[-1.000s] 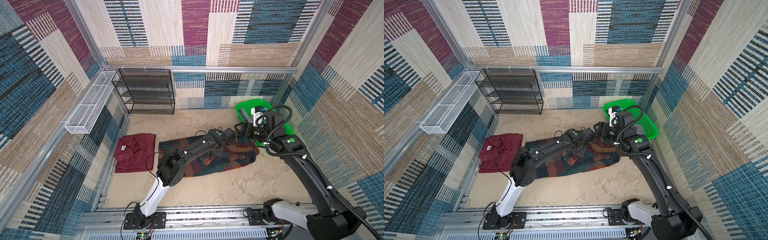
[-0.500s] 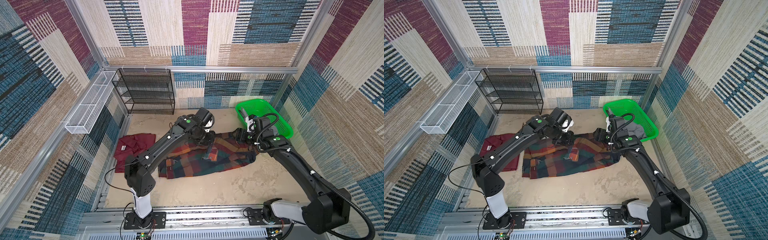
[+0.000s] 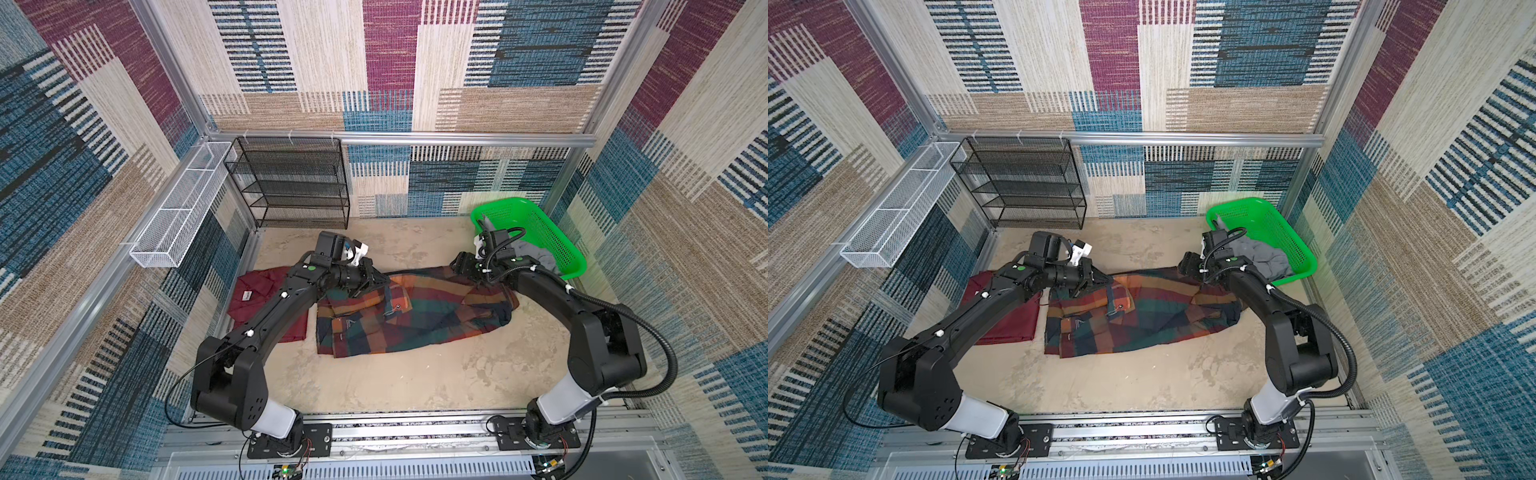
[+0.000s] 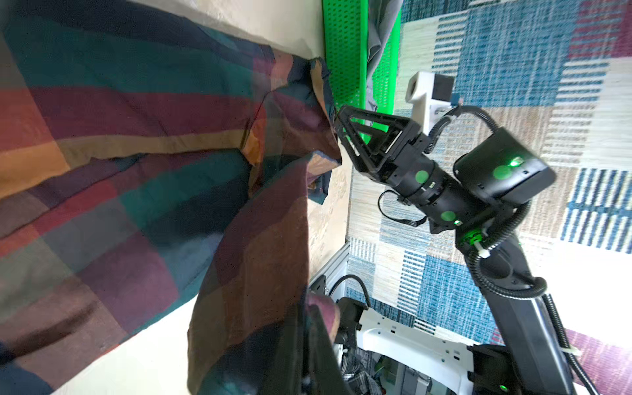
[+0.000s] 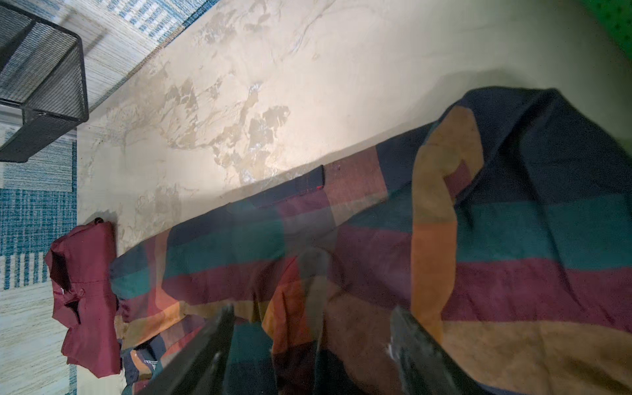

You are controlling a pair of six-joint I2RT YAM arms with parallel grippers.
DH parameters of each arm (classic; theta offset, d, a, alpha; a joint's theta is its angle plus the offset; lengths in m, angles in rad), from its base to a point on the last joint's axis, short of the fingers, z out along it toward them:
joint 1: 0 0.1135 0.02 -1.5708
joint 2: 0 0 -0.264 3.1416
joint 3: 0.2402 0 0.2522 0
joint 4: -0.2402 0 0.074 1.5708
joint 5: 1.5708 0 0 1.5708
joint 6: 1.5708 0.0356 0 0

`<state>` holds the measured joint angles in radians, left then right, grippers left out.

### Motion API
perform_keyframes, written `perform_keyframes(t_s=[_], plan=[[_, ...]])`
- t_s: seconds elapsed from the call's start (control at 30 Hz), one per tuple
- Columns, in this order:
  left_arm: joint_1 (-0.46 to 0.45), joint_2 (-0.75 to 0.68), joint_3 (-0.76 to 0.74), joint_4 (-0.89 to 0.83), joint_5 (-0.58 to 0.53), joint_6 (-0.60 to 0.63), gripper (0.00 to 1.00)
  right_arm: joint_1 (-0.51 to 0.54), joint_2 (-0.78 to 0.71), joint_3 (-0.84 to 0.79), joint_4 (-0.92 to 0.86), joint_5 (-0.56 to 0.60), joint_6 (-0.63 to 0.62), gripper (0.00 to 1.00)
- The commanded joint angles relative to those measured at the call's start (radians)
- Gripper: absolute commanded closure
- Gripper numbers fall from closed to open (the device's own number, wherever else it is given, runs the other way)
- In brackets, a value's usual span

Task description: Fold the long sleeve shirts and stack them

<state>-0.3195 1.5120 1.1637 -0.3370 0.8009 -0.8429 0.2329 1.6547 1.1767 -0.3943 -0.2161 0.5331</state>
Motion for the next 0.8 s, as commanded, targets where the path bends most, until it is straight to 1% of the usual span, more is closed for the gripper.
perform_keyframes(t_s=[0.0, 0.13, 0.27, 0.33, 0.47, 0.63, 0.7, 0.73, 0.77], plan=[[0.057, 0.024, -0.047, 0.209, 0.111, -0.075, 1.0, -0.005, 0.048, 0.023, 0.046, 0.03, -0.003, 0.26], [0.137, 0.044, -0.12, 0.295, 0.163, -0.086, 1.0, -0.014, 0.124, 0.062, 0.039, 0.028, -0.016, 0.26], [0.212, 0.053, -0.184, 0.306, 0.181, -0.063, 1.0, -0.016, 0.154, 0.053, 0.054, 0.039, -0.016, 0.26], [0.242, 0.062, -0.221, 0.339, 0.193, -0.07, 1.0, -0.018, 0.17, 0.043, 0.062, 0.045, -0.016, 0.26], [0.271, 0.091, -0.264, 0.378, 0.218, -0.065, 1.0, -0.023, 0.191, 0.041, 0.064, 0.058, -0.016, 0.27], [0.32, 0.138, -0.294, 0.412, 0.242, -0.048, 1.0, -0.024, 0.164, 0.055, 0.059, 0.107, -0.02, 0.27], [0.335, 0.155, -0.295, 0.419, 0.257, -0.043, 1.0, -0.024, 0.155, 0.067, 0.052, 0.106, -0.021, 0.27], [0.343, 0.161, -0.295, 0.426, 0.263, -0.041, 0.98, -0.024, 0.148, 0.073, 0.044, 0.103, -0.021, 0.27], [0.348, 0.16, -0.297, 0.425, 0.264, -0.041, 0.94, -0.024, 0.14, 0.072, 0.045, 0.1, -0.018, 0.27]])
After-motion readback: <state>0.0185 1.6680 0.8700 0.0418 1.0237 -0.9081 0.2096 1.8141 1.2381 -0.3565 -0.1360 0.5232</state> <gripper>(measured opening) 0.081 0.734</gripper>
